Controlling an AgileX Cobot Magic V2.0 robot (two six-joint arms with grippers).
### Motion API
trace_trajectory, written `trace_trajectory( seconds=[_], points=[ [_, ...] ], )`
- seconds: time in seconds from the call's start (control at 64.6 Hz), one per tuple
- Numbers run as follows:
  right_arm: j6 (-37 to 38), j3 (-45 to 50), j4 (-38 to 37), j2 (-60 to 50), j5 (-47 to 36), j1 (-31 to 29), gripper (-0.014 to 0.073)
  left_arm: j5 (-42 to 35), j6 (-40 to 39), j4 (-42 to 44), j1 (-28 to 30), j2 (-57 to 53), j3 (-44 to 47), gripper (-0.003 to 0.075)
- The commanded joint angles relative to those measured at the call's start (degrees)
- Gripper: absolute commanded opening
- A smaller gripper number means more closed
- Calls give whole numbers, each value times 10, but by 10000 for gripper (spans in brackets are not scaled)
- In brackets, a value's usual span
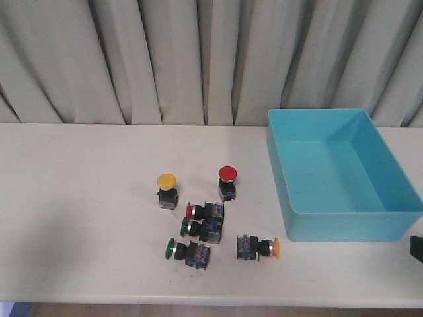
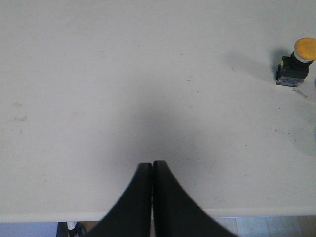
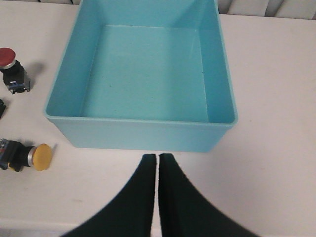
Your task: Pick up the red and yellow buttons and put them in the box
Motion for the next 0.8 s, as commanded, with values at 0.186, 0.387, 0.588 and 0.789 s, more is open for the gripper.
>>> trace_trajectory(
  seconds=[0.186, 0.387, 0.588, 0.789],
  points=[
    [-4, -19, -4, 3, -28, -3, 307, -42, -1, 3, -3, 0, -19, 275],
    [-4, -19, -4, 3, -28, -3, 472, -44, -1, 3, -3, 0, -19, 505],
    [-4, -19, -4, 3, -27, -3, 482, -49, 33, -8, -3, 0, -19, 541],
    [-4, -19, -3, 3, -27, -3, 481, -41, 182, -127, -3, 20, -40, 541]
  ],
)
